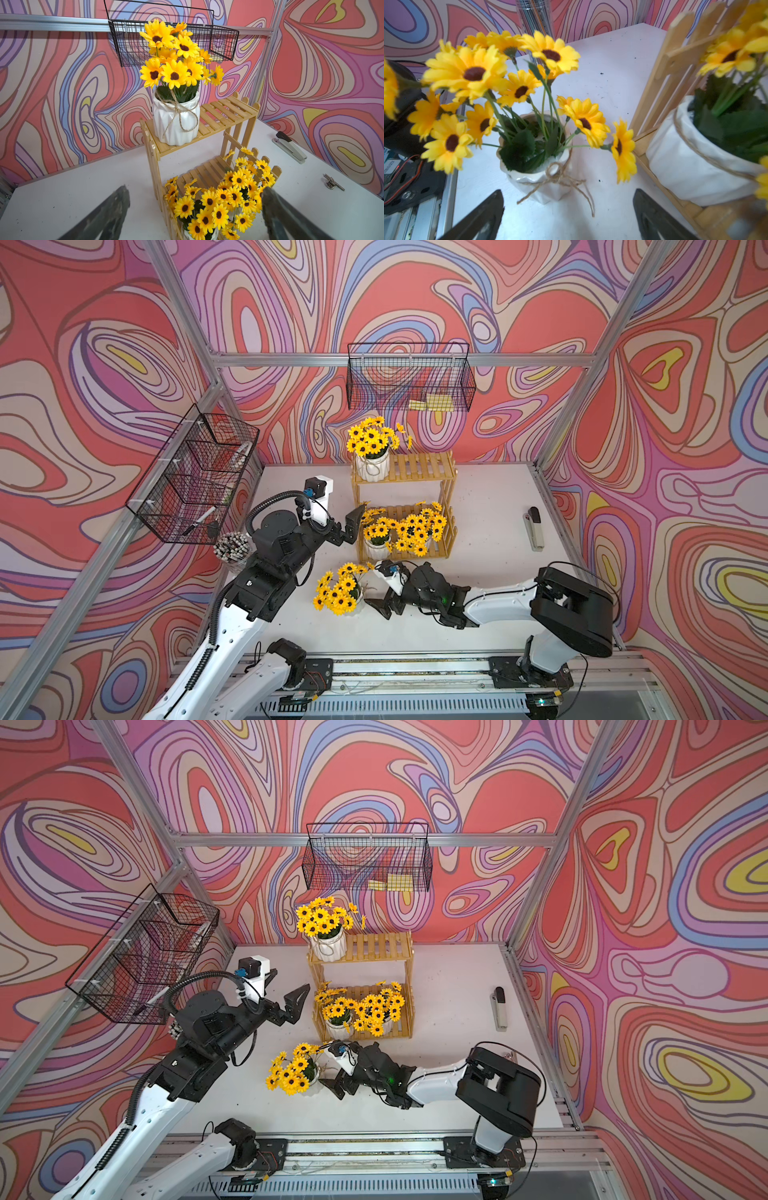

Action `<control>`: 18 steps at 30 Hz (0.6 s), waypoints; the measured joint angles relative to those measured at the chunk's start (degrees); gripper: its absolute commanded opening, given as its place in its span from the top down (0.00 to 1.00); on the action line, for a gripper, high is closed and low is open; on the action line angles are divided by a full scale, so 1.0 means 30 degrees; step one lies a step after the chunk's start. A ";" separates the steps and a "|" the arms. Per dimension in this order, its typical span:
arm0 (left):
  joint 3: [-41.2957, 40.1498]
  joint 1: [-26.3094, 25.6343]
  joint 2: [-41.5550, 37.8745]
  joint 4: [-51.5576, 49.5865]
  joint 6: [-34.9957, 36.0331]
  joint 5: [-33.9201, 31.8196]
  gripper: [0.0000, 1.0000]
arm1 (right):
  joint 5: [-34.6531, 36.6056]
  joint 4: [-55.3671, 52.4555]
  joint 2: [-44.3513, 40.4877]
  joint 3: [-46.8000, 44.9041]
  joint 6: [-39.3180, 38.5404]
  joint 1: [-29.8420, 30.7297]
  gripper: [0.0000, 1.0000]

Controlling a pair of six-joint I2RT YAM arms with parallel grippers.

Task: Take the sunflower pots off the shelves
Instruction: Place the sunflower pot at the center of the board, then pick up the sunflower pot from the shelf.

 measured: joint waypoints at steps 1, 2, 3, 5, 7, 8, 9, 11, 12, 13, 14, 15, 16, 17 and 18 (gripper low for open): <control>0.0000 0.0109 0.0102 0.0022 0.0044 0.0058 0.00 | 0.0204 -0.0423 -0.0707 -0.0240 0.0058 0.0000 0.02; 0.0000 0.0226 0.0182 0.0058 0.0095 0.0109 0.00 | 0.0386 -0.0852 -0.1311 -0.0350 0.0102 0.0000 0.02; 0.0000 0.0408 0.0291 0.0117 0.0153 0.0240 0.00 | 0.0692 -0.1443 -0.2076 -0.0401 0.0124 0.0007 0.02; 0.0000 0.0794 0.0466 0.0240 0.0262 0.0605 0.00 | 0.1319 -0.2484 -0.3461 -0.0393 0.0146 0.0007 0.02; 0.0080 0.1333 0.0663 0.0291 0.0342 0.1173 0.00 | 0.2084 -0.3563 -0.4991 -0.0393 0.0153 -0.0007 0.02; 0.0160 0.1654 0.0794 0.0306 0.0364 0.1530 0.00 | 0.2412 -0.4102 -0.5734 -0.0386 0.0168 -0.0029 0.02; 0.0248 0.2011 0.0954 0.0342 0.0364 0.1945 0.00 | 0.2688 -0.4656 -0.6397 -0.0357 0.0197 -0.0073 0.02; 0.0430 0.2667 0.1326 0.0452 0.0357 0.2776 0.00 | 0.3060 -0.5785 -0.7461 -0.0204 0.0386 -0.0277 0.02; 0.0503 0.3016 0.1559 0.0605 0.0357 0.3242 0.00 | 0.3191 -0.6477 -0.7890 -0.0022 0.0525 -0.0444 0.02; 0.0554 0.3322 0.1792 0.0736 0.0364 0.3636 0.00 | 0.3300 -0.6943 -0.8160 0.0138 0.0656 -0.0597 0.02; 0.0641 0.3657 0.2091 0.0860 0.0364 0.4109 0.00 | 0.3453 -0.7512 -0.8451 0.0364 0.0831 -0.0772 0.02; 0.0787 0.3985 0.2433 0.0918 0.0357 0.4605 0.00 | 0.3570 -0.7941 -0.8706 0.0546 0.1035 -0.0954 0.02; 0.0933 0.4262 0.2783 0.1042 0.0357 0.5020 0.00 | 0.3621 -0.8225 -0.8918 0.0641 0.1180 -0.1115 0.02; 0.1115 0.4561 0.3177 0.1144 0.0350 0.5464 0.00 | 0.3592 -0.8524 -0.9187 0.0707 0.1399 -0.1355 0.02; 0.1275 0.4830 0.3548 0.1311 0.0350 0.5909 0.00 | 0.3497 -0.8845 -0.9464 0.0758 0.1654 -0.1668 0.02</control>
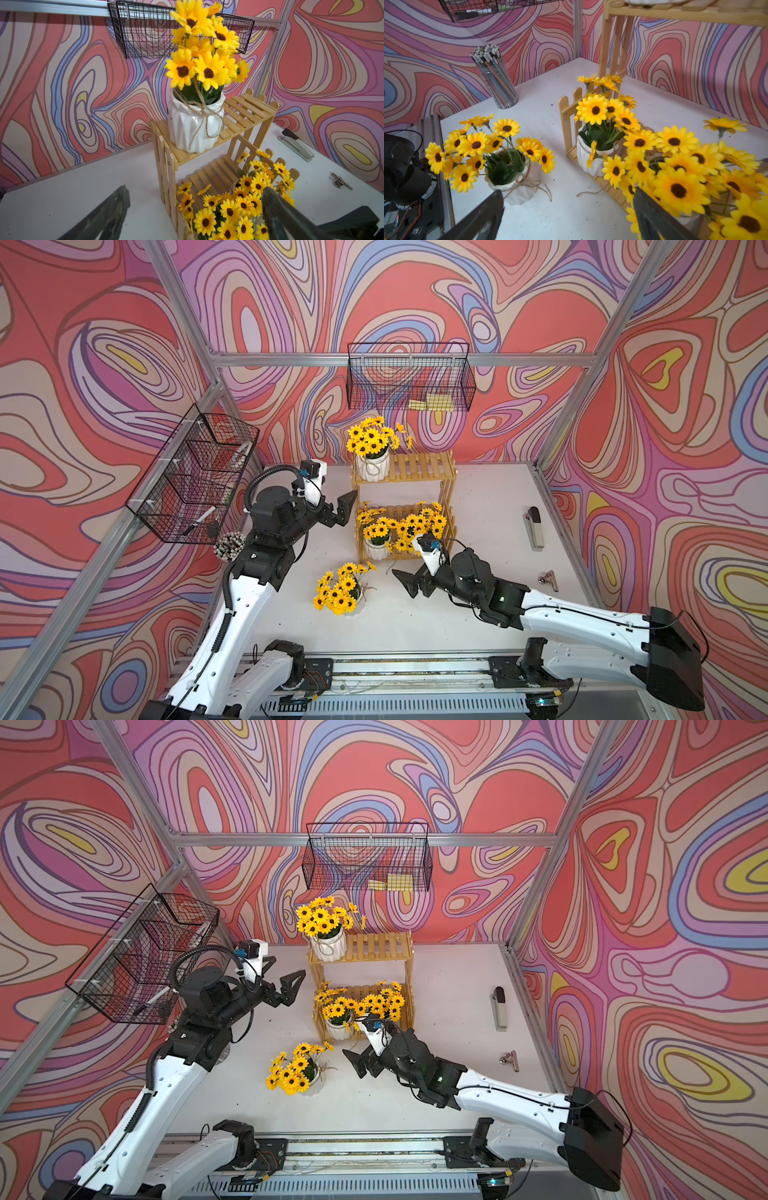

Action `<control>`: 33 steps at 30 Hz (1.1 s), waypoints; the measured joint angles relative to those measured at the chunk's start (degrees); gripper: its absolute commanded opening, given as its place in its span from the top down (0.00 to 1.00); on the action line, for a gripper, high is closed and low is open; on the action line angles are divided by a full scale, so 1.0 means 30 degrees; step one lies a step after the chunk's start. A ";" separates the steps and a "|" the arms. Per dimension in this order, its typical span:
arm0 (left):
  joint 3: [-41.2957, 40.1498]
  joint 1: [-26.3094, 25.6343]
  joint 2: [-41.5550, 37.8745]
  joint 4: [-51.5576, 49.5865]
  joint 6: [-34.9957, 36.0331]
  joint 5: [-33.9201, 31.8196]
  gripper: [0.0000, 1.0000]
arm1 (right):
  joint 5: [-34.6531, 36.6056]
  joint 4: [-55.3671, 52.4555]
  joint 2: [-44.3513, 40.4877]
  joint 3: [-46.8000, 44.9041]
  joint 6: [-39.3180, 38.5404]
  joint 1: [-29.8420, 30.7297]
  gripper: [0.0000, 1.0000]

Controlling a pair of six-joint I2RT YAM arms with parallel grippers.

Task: Take the sunflower pots off the shelves
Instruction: Pick up the sunflower pot from the shelf.

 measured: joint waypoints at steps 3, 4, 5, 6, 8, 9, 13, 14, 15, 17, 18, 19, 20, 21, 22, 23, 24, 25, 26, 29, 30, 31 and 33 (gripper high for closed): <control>0.0561 0.0459 0.1064 0.0517 0.0022 0.1107 0.00 | -0.0503 -0.0641 -0.0568 0.0219 0.0517 -0.1042 0.02; 0.0750 0.0503 0.1355 0.0627 0.0095 0.1399 0.00 | -0.0685 -0.0772 -0.0699 0.0277 0.0656 -0.1304 0.02; 0.1027 0.0517 0.1727 0.0721 0.0211 0.1763 0.00 | -0.0852 -0.0874 -0.0780 0.0350 0.0750 -0.1486 0.02; 0.1370 0.0517 0.2142 0.0816 0.0372 0.2142 0.00 | -0.1056 -0.1035 -0.0801 0.0481 0.0831 -0.1581 0.02; 0.1931 0.0517 0.2885 0.0984 0.0648 0.2754 0.00 | -0.1472 -0.1231 -0.0772 0.0707 0.0896 -0.1596 0.02; 0.2186 0.0517 0.3257 0.1078 0.0794 0.3118 0.00 | -0.1661 -0.1260 -0.0750 0.0816 0.0933 -0.1596 0.02; 0.2550 0.0517 0.4393 0.1581 0.1217 0.3971 0.00 | -0.2280 -0.1268 -0.0488 0.1217 0.0976 -0.1603 0.02; 0.2557 0.0525 0.4656 0.1734 0.1326 0.4065 0.00 | -0.2397 -0.1268 -0.0401 0.1297 0.0976 -0.1603 0.02; 0.2557 0.0546 0.4838 0.1829 0.1413 0.4146 0.00 | -0.2506 -0.1268 -0.0299 0.1377 0.0969 -0.1596 0.02; 0.2579 0.0641 0.5246 0.2047 0.1515 0.4328 0.00 | -0.2659 -0.1260 -0.0175 0.1435 0.0969 -0.1603 0.02; 0.2601 0.0699 0.5413 0.2135 0.1523 0.4401 0.00 | -0.2710 -0.1260 -0.0146 0.1443 0.0962 -0.1617 0.02; 0.2659 0.0787 0.5581 0.2186 0.1523 0.4510 0.00 | -0.2739 -0.1260 -0.0124 0.1450 0.0962 -0.1617 0.02; 0.2783 0.0860 0.5748 0.2229 0.1523 0.4656 0.00 | -0.2769 -0.1253 -0.0102 0.1464 0.0947 -0.1632 0.02; 0.2936 0.0918 0.5909 0.2259 0.1515 0.4794 0.00 | -0.2790 -0.1260 -0.0087 0.1486 0.0940 -0.1632 0.02; 0.3111 0.0976 0.6076 0.2353 0.1515 0.4925 0.00 | -0.2834 -0.1268 -0.0051 0.1537 0.0933 -0.1661 0.02; 0.3242 0.1027 0.6222 0.2492 0.1515 0.5100 0.00 | -0.2849 -0.1282 -0.0007 0.1632 0.0925 -0.1683 0.02; 0.3351 0.1056 0.6346 0.2630 0.1523 0.5224 0.00 | -0.2863 -0.1319 0.0044 0.1741 0.0925 -0.1719 0.02; 0.3453 0.1078 0.6455 0.2732 0.1559 0.5348 0.00 | -0.2885 -0.1341 0.0117 0.1894 0.0911 -0.1756 0.02; 0.3599 0.1107 0.6594 0.2732 0.1661 0.5508 0.00 | -0.2929 -0.1421 0.0219 0.2076 0.0874 -0.1792 0.02; 0.4218 0.1151 0.7067 0.2594 0.2091 0.5901 0.00 | -0.3184 -0.1508 0.0503 0.2470 0.0831 -0.1872 0.02; 0.4408 0.1158 0.7227 0.2579 0.2200 0.5996 0.00 | -0.3257 -0.1530 0.0554 0.2521 0.0823 -0.1880 0.02; 0.4597 0.1158 0.7388 0.2572 0.2317 0.6098 0.00 | -0.3351 -0.1537 0.0605 0.2557 0.0809 -0.1887 0.02; 0.4830 0.1158 0.7657 0.2579 0.2448 0.6360 0.00 | -0.3461 -0.1596 0.0721 0.2637 0.0801 -0.1923 0.02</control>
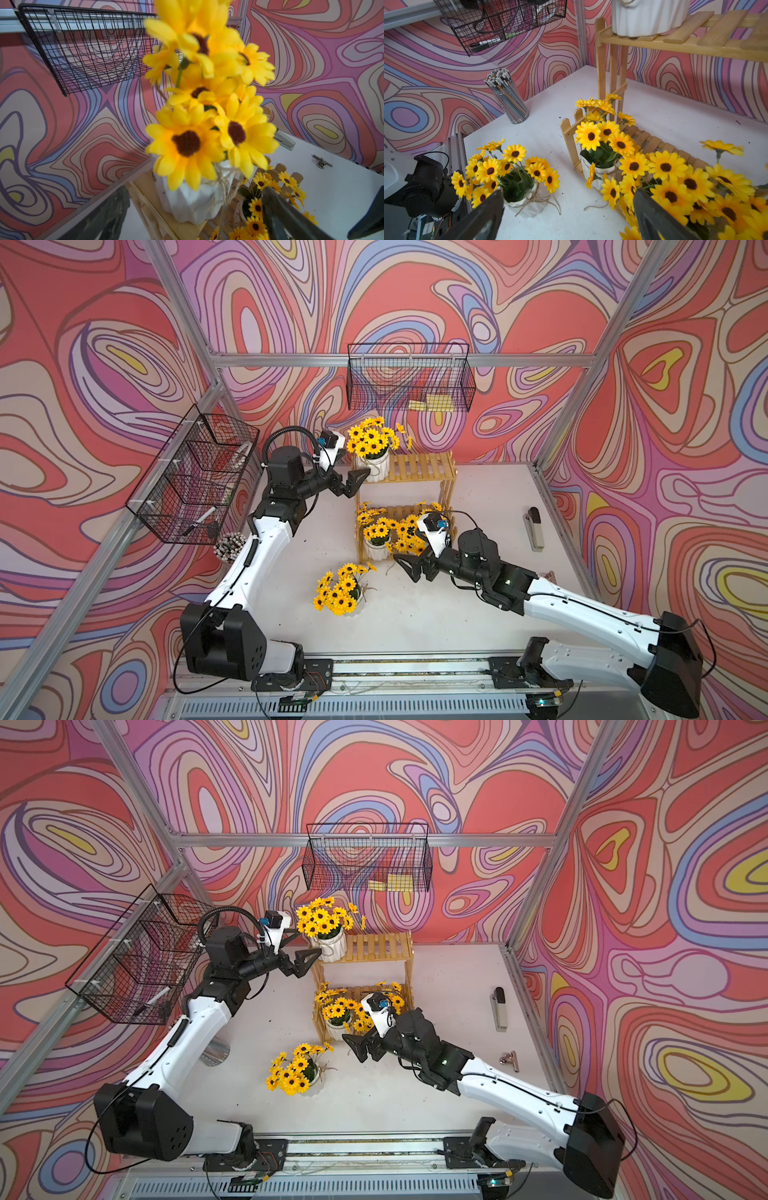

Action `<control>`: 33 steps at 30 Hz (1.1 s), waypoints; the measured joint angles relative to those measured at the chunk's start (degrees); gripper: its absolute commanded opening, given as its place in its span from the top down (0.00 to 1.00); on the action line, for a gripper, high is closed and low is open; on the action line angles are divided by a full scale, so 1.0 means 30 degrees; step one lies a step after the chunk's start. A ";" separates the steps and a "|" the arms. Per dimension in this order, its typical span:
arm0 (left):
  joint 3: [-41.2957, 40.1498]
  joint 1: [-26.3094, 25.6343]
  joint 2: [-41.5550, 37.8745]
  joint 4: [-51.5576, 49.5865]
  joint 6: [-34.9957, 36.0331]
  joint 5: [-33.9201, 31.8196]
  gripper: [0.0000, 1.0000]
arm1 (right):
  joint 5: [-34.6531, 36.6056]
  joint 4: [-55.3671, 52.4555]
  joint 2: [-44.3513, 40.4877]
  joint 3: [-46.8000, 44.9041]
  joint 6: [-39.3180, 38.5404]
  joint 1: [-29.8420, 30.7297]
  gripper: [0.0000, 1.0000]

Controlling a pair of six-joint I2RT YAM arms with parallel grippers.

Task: Take the sunflower pots off the shelves
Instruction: Pick up the sunflower pot from the shelf.

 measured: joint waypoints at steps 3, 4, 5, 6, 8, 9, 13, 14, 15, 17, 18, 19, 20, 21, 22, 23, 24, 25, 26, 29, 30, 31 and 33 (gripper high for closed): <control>0.0058 0.0000 0.0321 0.0044 0.0051 0.0401 0.00 | -0.0168 -0.0095 0.0153 0.0087 -0.0007 -0.0073 0.02; 0.0073 0.0000 0.0444 0.0044 0.0051 0.0539 0.00 | -0.0233 -0.0168 0.0189 0.0131 -0.0007 -0.0080 0.02; 0.0087 0.0000 0.0568 0.0036 0.0051 0.0678 0.00 | -0.0313 -0.0248 0.0248 0.0219 -0.0007 -0.0095 0.02; 0.0153 0.0000 0.0685 0.0022 0.0058 0.0823 0.00 | -0.0386 -0.0277 0.0299 0.0291 -0.0007 -0.0102 0.02; 0.0408 0.0000 0.0991 0.0029 0.0058 0.1078 0.00 | -0.0444 -0.0226 0.0342 0.0372 0.0000 -0.0124 0.02; 0.0503 0.0000 0.1107 0.0029 0.0058 0.1166 0.00 | -0.0466 -0.0226 0.0342 0.0379 0.0007 -0.0138 0.02; 0.0663 0.0007 0.1384 0.0051 0.0051 0.1515 0.00 | -0.0525 -0.0226 0.0350 0.0379 0.0022 -0.0153 0.02; 0.0685 0.0007 0.1435 0.0073 0.0051 0.1596 0.00 | -0.0525 -0.0226 0.0357 0.0379 0.0022 -0.0160 0.02; 0.0685 0.0007 0.1479 0.0109 0.0044 0.1632 0.00 | -0.0532 -0.0226 0.0364 0.0379 0.0022 -0.0160 0.02; 0.0707 0.0007 0.1596 0.0117 0.0036 0.1800 0.00 | -0.0590 -0.0226 0.0423 0.0386 0.0022 -0.0160 0.02; 0.0729 0.0000 0.1654 0.0117 0.0029 0.1843 0.00 | -0.0597 -0.0219 0.0459 0.0393 0.0022 -0.0160 0.02; 0.0794 0.0000 0.1727 0.0117 0.0007 0.1887 0.00 | -0.0619 -0.0219 0.0495 0.0393 0.0022 -0.0160 0.02; 0.0860 0.0007 0.1785 0.0153 -0.0007 0.1902 0.00 | -0.0648 -0.0226 0.0532 0.0393 0.0022 -0.0160 0.02; 0.0874 0.0007 0.1807 0.0211 -0.0007 0.1923 0.00 | -0.0663 -0.0219 0.0568 0.0393 0.0022 -0.0168 0.02; 0.0896 0.0007 0.1814 0.0255 -0.0022 0.1960 0.00 | -0.0685 -0.0211 0.0597 0.0393 0.0022 -0.0168 0.02; 0.0903 0.0007 0.1814 0.0342 -0.0029 0.1996 0.00 | -0.0707 -0.0219 0.0627 0.0393 0.0022 -0.0168 0.02; 0.0933 0.0000 0.1814 0.0401 -0.0058 0.2033 0.00 | -0.0729 -0.0219 0.0641 0.0393 0.0022 -0.0168 0.02; 0.0984 0.0007 0.1829 0.0452 -0.0095 0.2076 0.00 | -0.0750 -0.0211 0.0641 0.0393 0.0029 -0.0168 0.02; 0.1064 0.0007 0.1865 0.0481 -0.0153 0.2127 0.00 | -0.0780 -0.0204 0.0641 0.0393 0.0029 -0.0168 0.02; 0.1370 0.0007 0.2113 0.0568 -0.0197 0.2317 0.00 | -0.0831 -0.0131 0.0641 0.0393 0.0058 -0.0168 0.02; 0.1421 0.0007 0.2171 0.0576 -0.0233 0.2353 0.00 | -0.0831 -0.0102 0.0641 0.0393 0.0066 -0.0168 0.02; 0.1472 0.0007 0.2244 0.0576 -0.0277 0.2390 0.00 | -0.0838 -0.0073 0.0641 0.0393 0.0066 -0.0168 0.02; 0.1530 0.0007 0.2375 0.0656 -0.0335 0.2397 0.00 | -0.0838 -0.0073 0.0641 0.0393 0.0066 -0.0168 0.02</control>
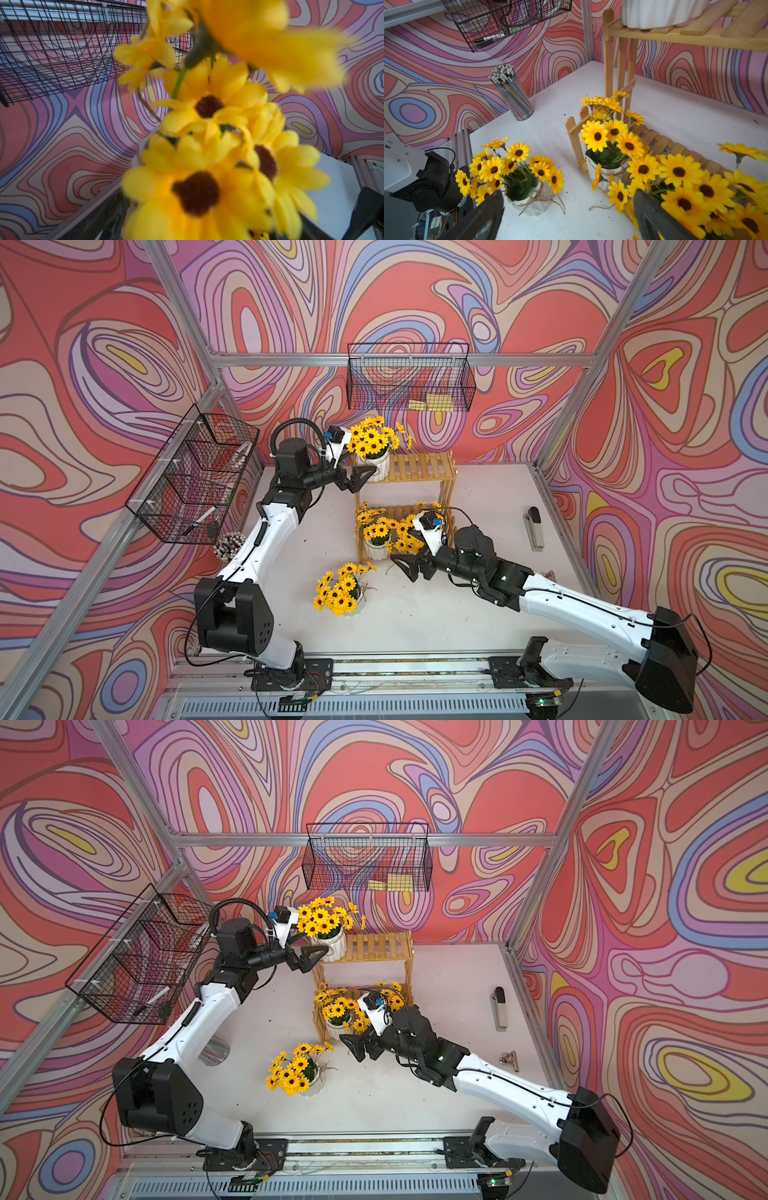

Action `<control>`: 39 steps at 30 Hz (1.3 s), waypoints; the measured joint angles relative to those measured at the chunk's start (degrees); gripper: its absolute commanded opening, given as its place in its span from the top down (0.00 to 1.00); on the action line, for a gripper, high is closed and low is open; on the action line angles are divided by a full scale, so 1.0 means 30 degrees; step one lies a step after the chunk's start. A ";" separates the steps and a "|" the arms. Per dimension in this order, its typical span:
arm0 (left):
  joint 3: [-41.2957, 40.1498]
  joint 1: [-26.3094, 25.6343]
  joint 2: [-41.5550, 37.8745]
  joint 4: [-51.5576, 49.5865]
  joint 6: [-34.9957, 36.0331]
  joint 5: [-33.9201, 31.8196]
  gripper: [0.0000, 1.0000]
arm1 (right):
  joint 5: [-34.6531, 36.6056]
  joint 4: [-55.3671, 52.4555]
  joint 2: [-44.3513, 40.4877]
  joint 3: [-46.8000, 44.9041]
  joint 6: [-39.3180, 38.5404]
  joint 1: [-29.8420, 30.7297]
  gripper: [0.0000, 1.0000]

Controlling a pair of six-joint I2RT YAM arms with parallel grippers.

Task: Take the sunflower pots off the shelves
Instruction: Pick up the sunflower pot from the shelf.

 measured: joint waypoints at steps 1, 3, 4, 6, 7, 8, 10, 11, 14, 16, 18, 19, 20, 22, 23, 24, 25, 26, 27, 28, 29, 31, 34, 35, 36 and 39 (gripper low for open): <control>0.0000 0.0000 0.0051 0.0029 -0.0036 -0.0029 0.00 | 0.0000 0.0000 0.0000 0.0000 0.0007 0.0000 0.02; 0.0000 0.0000 0.0095 0.0029 -0.0124 -0.0036 0.00 | 0.0000 0.0007 0.0000 0.0000 0.0007 0.0000 0.02; 0.0000 0.0000 0.0109 0.0029 -0.0146 -0.0029 0.00 | -0.0007 0.0007 0.0000 0.0000 0.0007 0.0000 0.02; 0.0007 0.0000 0.0117 0.0066 -0.0189 -0.0015 0.00 | -0.0022 0.0007 0.0000 0.0000 0.0007 0.0000 0.02; 0.0015 0.0000 0.0146 0.0117 -0.0197 0.0000 0.00 | -0.0029 0.0007 0.0000 0.0000 0.0007 0.0000 0.02; 0.0022 0.0000 0.0175 0.0189 -0.0211 0.0022 0.00 | -0.0036 0.0007 0.0000 0.0000 0.0007 0.0000 0.02; 0.0087 -0.0007 0.0306 0.0299 -0.0291 0.0066 0.00 | -0.0044 0.0015 0.0000 0.0000 0.0007 0.0000 0.02; 0.0117 0.0000 0.0379 0.0328 -0.0335 0.0073 0.00 | -0.0051 0.0015 0.0000 0.0000 0.0007 0.0000 0.02; 0.0204 -0.0007 0.0590 0.0437 -0.0488 0.0153 0.00 | -0.0051 0.0022 0.0007 0.0000 0.0015 0.0000 0.02; 0.0379 -0.0007 0.0758 0.0444 -0.0576 0.0211 0.00 | -0.0051 0.0058 0.0007 0.0000 0.0015 0.0000 0.02; 0.0481 -0.0007 0.0823 0.0437 -0.0619 0.0240 0.00 | -0.0058 0.0138 0.0036 0.0000 0.0015 0.0000 0.02; 0.0546 -0.0015 0.0845 0.0437 -0.0619 0.0262 0.00 | -0.0066 0.0160 0.0058 0.0000 0.0015 0.0000 0.02; 0.0641 -0.0029 0.0882 0.0444 -0.0627 0.0291 0.00 | -0.0087 0.0160 0.0080 0.0000 0.0015 0.0000 0.02; 0.0758 -0.0044 0.0911 0.0444 -0.0619 0.0401 0.00 | -0.0117 0.0160 0.0131 0.0000 0.0015 0.0000 0.02; 0.0794 -0.0051 0.0911 0.0437 -0.0612 0.0437 0.00 | -0.0138 0.0153 0.0138 0.0000 0.0015 0.0000 0.02; 0.0852 -0.0080 0.0940 0.0423 -0.0605 0.0488 0.00 | -0.0138 0.0160 0.0138 0.0000 0.0015 0.0000 0.02; 0.0947 -0.0138 0.0984 0.0401 -0.0583 0.0495 0.00 | -0.0138 0.0168 0.0138 0.0000 0.0015 0.0000 0.02; 0.1064 -0.0175 0.1049 0.0357 -0.0517 0.0525 0.00 | -0.0160 0.0168 0.0138 0.0000 0.0015 0.0000 0.02; 0.1195 -0.0262 0.1122 0.0240 -0.0423 0.0539 0.00 | -0.0175 0.0168 0.0138 0.0000 0.0015 0.0000 0.02; 0.1326 -0.0328 0.1209 0.0160 -0.0291 0.0554 0.00 | -0.0182 0.0168 0.0146 0.0000 0.0015 -0.0007 0.02; 0.1457 -0.0430 0.1304 0.0117 -0.0153 0.0554 0.00 | -0.0189 0.0175 0.0153 0.0000 0.0015 -0.0007 0.02; 0.1639 -0.0568 0.1457 -0.0015 -0.0015 0.0532 0.00 | -0.0204 0.0211 0.0211 0.0000 0.0015 0.0000 0.02; 0.1792 -0.0663 0.1668 -0.0036 0.0073 0.0539 0.00 | -0.0226 0.0226 0.0277 0.0000 0.0015 0.0000 0.02; 0.1858 -0.0678 0.1734 -0.0087 0.0109 0.0539 0.00 | -0.0240 0.0233 0.0284 0.0000 0.0015 0.0000 0.02; 0.1902 -0.0678 0.1814 -0.0138 0.0124 0.0546 0.00 | -0.0248 0.0240 0.0284 0.0000 0.0015 -0.0007 0.02; 0.1938 -0.0714 0.2011 -0.0211 0.0131 0.0554 0.00 | -0.0262 0.0277 0.0299 0.0000 0.0015 -0.0007 0.02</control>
